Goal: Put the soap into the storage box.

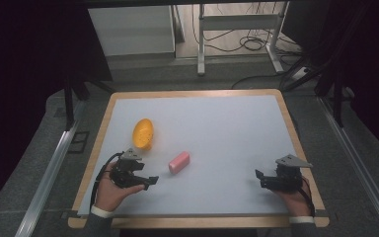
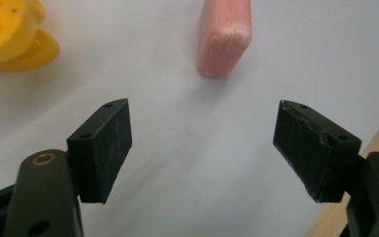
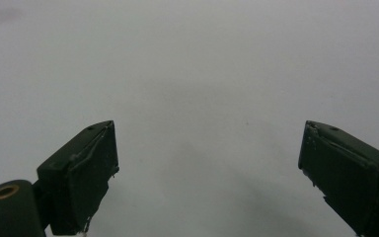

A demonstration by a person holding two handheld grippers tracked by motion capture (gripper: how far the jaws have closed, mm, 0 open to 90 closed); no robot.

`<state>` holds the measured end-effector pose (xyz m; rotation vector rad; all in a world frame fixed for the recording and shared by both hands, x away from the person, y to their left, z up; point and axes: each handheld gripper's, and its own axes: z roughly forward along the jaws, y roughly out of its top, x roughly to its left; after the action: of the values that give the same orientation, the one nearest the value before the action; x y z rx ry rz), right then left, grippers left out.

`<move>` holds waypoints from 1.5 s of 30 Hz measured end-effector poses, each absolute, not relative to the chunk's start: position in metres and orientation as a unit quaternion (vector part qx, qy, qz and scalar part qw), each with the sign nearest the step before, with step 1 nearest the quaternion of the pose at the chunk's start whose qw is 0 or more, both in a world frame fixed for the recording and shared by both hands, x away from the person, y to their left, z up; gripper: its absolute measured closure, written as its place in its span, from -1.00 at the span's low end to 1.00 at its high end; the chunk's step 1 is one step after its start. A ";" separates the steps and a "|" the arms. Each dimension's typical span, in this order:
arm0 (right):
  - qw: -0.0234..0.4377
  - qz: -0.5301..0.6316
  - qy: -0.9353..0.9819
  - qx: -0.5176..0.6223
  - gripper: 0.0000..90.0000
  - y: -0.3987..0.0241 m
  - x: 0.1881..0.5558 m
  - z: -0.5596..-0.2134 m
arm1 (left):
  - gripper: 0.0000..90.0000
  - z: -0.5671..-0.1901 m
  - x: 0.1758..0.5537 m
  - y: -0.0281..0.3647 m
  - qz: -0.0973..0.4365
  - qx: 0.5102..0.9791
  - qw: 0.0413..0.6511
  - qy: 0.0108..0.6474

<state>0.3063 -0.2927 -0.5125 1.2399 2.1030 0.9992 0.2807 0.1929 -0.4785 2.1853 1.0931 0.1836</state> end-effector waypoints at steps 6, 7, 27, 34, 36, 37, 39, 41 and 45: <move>0.251 0.365 0.773 0.455 -0.83 -0.291 0.306 -0.512 | -0.49 -0.468 0.285 0.187 0.075 0.842 0.335 0.415; 0.252 0.365 0.773 0.454 -0.83 -0.291 0.306 -0.512 | -0.49 -0.467 0.286 0.185 0.076 0.843 0.336 0.413; 0.250 0.359 0.778 0.452 -0.83 -0.289 0.307 -0.516 | -0.48 -0.462 0.315 0.139 0.050 0.871 0.295 0.390; 0.250 0.355 0.779 0.453 -0.83 -0.289 0.308 -0.517 | -0.48 -0.468 0.325 0.129 0.038 0.878 0.283 0.385; 0.250 0.356 0.778 0.453 -0.83 -0.289 0.308 -0.517 | -0.47 -0.468 0.327 0.126 0.036 0.878 0.282 0.385; 0.250 0.356 0.778 0.453 -0.83 -0.289 0.308 -0.517 | -0.47 -0.469 0.329 0.125 0.034 0.879 0.282 0.384; 0.250 0.356 0.778 0.453 -0.83 -0.289 0.308 -0.517 | -0.47 -0.469 0.331 0.122 0.032 0.879 0.280 0.384; 0.250 0.355 0.779 0.453 -0.83 -0.289 0.308 -0.517 | -0.46 -0.470 0.335 0.119 0.024 0.880 0.278 0.384; 0.251 0.355 0.779 0.452 -0.83 -0.289 0.308 -0.517 | -0.44 -0.471 0.341 0.112 0.022 0.884 0.269 0.383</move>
<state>0.3075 -0.2887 -0.5167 1.2294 2.1199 0.9673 0.3413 0.1125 -0.4711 2.3827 1.0319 0.0580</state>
